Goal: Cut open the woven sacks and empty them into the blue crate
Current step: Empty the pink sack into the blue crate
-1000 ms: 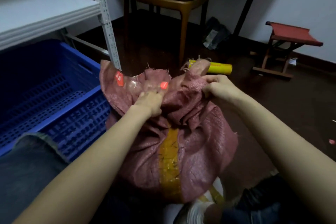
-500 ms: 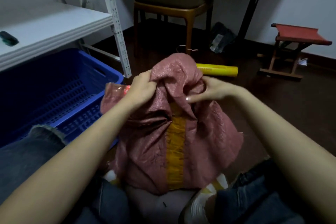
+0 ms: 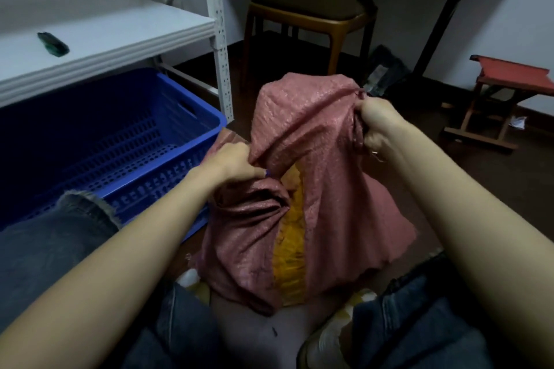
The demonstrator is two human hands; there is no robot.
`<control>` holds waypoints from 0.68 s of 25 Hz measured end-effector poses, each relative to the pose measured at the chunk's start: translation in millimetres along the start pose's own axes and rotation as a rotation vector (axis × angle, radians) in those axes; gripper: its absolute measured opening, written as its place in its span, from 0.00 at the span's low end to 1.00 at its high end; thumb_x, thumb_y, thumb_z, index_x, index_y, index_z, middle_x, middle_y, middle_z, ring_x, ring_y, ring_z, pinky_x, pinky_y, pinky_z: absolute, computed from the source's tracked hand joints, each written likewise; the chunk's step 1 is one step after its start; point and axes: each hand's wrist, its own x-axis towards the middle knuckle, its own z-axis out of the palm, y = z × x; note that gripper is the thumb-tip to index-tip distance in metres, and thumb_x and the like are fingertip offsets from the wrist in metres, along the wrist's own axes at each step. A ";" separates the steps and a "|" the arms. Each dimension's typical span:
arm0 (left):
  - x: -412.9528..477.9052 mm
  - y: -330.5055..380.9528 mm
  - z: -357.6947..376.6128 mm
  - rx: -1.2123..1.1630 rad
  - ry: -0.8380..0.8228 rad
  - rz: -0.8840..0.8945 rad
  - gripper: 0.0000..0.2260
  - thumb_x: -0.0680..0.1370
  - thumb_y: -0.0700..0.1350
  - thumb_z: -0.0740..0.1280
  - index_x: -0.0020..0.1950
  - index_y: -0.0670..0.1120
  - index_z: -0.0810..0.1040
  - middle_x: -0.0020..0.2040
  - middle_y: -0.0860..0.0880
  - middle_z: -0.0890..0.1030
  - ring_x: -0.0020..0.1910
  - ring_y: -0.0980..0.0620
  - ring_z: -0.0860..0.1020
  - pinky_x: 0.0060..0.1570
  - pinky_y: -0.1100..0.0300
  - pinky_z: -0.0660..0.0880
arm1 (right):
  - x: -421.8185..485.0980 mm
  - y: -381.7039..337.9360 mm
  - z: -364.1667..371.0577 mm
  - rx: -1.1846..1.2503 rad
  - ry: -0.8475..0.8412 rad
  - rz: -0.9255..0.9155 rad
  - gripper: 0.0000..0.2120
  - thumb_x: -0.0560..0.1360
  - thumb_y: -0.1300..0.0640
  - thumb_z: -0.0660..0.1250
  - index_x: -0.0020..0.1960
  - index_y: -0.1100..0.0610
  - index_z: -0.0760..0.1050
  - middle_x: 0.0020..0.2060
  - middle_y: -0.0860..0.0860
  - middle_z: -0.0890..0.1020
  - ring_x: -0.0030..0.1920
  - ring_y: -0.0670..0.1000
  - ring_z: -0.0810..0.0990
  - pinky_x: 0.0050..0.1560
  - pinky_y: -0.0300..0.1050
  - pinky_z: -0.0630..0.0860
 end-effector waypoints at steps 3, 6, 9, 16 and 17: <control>-4.7 -3.1 9.2 -0.129 -0.078 0.011 0.21 0.77 0.49 0.65 0.65 0.39 0.72 0.62 0.40 0.76 0.62 0.41 0.73 0.59 0.56 0.69 | -4.7 -9.3 7.1 0.069 0.022 -0.034 0.14 0.80 0.69 0.52 0.43 0.58 0.72 0.34 0.55 0.78 0.31 0.50 0.80 0.31 0.42 0.79; -23.0 16.5 -15.2 -0.717 0.074 0.055 0.05 0.77 0.43 0.65 0.47 0.42 0.80 0.43 0.45 0.81 0.44 0.49 0.79 0.49 0.56 0.74 | 2.7 -31.7 6.0 0.225 0.037 -0.102 0.12 0.79 0.70 0.52 0.47 0.63 0.74 0.30 0.57 0.81 0.29 0.52 0.82 0.30 0.45 0.81; -33.5 15.4 -54.3 -1.097 0.372 0.066 0.11 0.76 0.36 0.63 0.34 0.46 0.78 0.27 0.54 0.80 0.31 0.57 0.77 0.38 0.61 0.73 | 15.0 -50.5 9.9 0.429 0.036 -0.131 0.13 0.80 0.66 0.51 0.54 0.64 0.73 0.40 0.59 0.79 0.38 0.55 0.80 0.40 0.48 0.81; -13.7 -28.7 -36.5 -1.012 0.457 -0.139 0.07 0.75 0.44 0.64 0.48 0.45 0.81 0.47 0.46 0.82 0.50 0.49 0.79 0.54 0.57 0.74 | 30.1 -10.5 46.7 -0.094 0.139 -0.163 0.08 0.77 0.61 0.61 0.40 0.57 0.74 0.37 0.53 0.78 0.37 0.49 0.77 0.38 0.40 0.75; -11.2 -33.8 -31.9 -1.041 0.449 -0.172 0.08 0.76 0.41 0.63 0.52 0.44 0.80 0.49 0.44 0.81 0.51 0.49 0.78 0.53 0.58 0.72 | 31.4 -2.5 47.0 -0.283 0.173 -0.176 0.06 0.75 0.57 0.62 0.41 0.56 0.75 0.38 0.51 0.78 0.37 0.49 0.76 0.39 0.41 0.73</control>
